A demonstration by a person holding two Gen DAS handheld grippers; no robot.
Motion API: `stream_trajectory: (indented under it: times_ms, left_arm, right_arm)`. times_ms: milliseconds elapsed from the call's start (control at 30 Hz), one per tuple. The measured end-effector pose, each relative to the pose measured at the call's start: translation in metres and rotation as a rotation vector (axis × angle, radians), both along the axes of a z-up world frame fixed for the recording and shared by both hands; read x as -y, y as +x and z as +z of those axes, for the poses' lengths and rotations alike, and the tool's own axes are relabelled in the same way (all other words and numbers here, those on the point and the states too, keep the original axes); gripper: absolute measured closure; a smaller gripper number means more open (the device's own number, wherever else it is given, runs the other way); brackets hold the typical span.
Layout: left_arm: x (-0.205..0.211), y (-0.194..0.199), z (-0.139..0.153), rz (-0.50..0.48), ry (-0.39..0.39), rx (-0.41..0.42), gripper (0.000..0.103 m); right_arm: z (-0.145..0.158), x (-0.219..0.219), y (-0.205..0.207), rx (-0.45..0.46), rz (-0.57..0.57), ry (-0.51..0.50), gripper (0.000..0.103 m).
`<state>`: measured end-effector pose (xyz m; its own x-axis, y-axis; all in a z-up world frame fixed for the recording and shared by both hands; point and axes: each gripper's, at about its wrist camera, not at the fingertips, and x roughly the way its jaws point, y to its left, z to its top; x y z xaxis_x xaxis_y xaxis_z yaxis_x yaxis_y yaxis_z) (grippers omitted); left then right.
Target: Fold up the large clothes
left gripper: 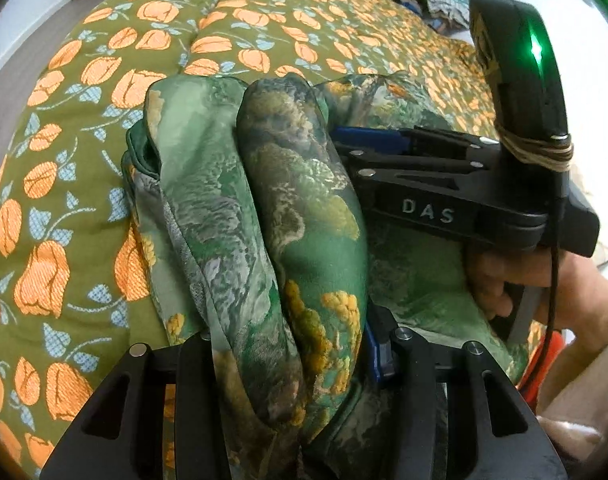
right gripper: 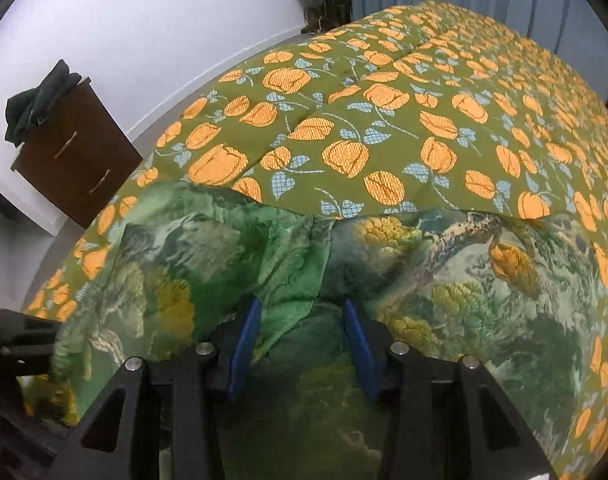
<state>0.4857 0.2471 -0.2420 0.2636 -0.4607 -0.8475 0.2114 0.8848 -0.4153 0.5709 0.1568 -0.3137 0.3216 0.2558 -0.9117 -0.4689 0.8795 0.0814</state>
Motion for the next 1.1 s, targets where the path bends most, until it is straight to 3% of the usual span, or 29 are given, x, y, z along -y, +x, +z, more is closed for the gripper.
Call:
stream_trajectory:
  times_ms: [233, 400, 500, 600, 767, 900, 1033, 1100]
  left_arm:
    - [0.001, -0.006, 0.010, -0.003, 0.001, 0.013, 0.056]
    - [0.001, -0.007, 0.010, -0.002, 0.002, 0.016, 0.056]
    - [0.002, -0.006, 0.009, 0.004, -0.001, 0.015, 0.055]
    - [0.001, -0.007, 0.009, 0.006, 0.001, 0.013, 0.055]
    - [0.004, -0.007, 0.007, 0.000, 0.010, 0.014, 0.054]
    - [0.007, -0.007, 0.004, -0.001, 0.016, 0.028, 0.054]
    - [0.004, -0.008, 0.003, 0.021, -0.007, 0.024, 0.053]
    - [0.004, -0.009, 0.010, 0.028, -0.002, 0.024, 0.047]
  right_arm:
    - [0.072, 0.044, -0.035, 0.005, 0.047, 0.141, 0.058]
    - [0.108, 0.118, -0.117, 0.036, 0.060, 0.164, 0.058]
    - [0.103, 0.147, -0.168, 0.003, 0.037, 0.203, 0.058]
    - [0.086, 0.148, -0.195, -0.004, 0.045, 0.220, 0.058]
    - [0.039, 0.139, -0.196, -0.052, -0.021, 0.202, 0.058]
    - [0.020, 0.131, -0.196, -0.041, -0.028, 0.170, 0.058]
    - [0.020, 0.129, -0.198, -0.023, -0.034, 0.164, 0.058]
    - [0.031, 0.125, -0.205, 0.017, -0.029, 0.133, 0.058]
